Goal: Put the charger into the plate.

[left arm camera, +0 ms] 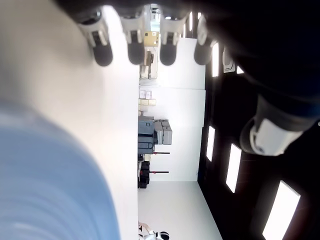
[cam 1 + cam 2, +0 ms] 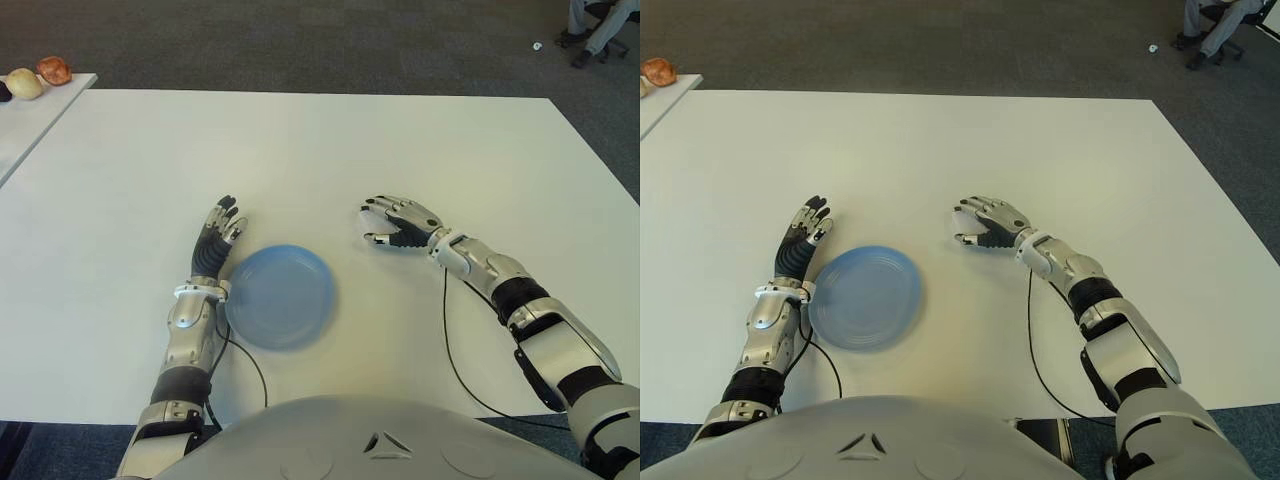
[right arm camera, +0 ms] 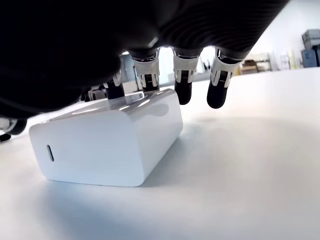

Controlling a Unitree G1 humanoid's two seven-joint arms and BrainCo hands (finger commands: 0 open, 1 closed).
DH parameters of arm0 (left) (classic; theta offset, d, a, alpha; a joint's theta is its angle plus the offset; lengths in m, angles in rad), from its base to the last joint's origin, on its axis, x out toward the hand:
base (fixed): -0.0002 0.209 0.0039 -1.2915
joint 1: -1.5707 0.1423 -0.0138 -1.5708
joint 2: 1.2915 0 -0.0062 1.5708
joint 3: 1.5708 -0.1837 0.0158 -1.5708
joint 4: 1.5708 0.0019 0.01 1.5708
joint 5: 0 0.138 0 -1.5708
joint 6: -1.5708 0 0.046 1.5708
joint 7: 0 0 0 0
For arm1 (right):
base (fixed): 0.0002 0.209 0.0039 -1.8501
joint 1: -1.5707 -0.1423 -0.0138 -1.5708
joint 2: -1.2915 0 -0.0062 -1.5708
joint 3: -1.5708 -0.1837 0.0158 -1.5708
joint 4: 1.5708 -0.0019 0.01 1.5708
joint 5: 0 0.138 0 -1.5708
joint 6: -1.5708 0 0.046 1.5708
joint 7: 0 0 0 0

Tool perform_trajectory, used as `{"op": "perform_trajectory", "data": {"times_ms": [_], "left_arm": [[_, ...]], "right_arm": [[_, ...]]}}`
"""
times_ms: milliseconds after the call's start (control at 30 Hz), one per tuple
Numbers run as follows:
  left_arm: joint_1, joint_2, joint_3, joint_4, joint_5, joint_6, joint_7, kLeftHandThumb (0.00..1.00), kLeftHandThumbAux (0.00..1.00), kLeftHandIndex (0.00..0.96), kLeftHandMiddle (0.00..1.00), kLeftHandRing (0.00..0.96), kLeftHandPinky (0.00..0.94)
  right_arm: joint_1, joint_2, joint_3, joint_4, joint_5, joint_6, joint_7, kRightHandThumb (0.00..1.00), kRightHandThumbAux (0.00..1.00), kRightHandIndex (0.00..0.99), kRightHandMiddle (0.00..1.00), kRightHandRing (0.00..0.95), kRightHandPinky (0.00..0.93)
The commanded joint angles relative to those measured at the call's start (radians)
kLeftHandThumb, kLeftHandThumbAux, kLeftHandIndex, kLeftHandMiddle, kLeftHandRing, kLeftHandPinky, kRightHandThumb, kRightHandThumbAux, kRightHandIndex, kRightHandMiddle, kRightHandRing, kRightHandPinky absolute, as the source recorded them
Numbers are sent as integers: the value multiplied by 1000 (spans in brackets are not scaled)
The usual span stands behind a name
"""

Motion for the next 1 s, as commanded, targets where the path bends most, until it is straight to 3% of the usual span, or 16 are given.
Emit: {"op": "perform_trajectory", "data": {"times_ms": [33,567,1000], "left_arm": [[65,-2,0,50,-2,58,-13,0,519,24,61,29,13],[83,8,5,29,-12,60,-26,0,519,32,60,27,5],[110,18,9,-12,-23,70,-33,0,519,33,78,41,9]], "right_arm": [[-36,10,31,44,-40,-13,-74,309,103,0,0,0,0],[-137,39,196,214,-203,44,-342,261,166,0,0,0,0],[-181,54,275,269,-251,62,-407,269,187,0,0,0,0]]}}
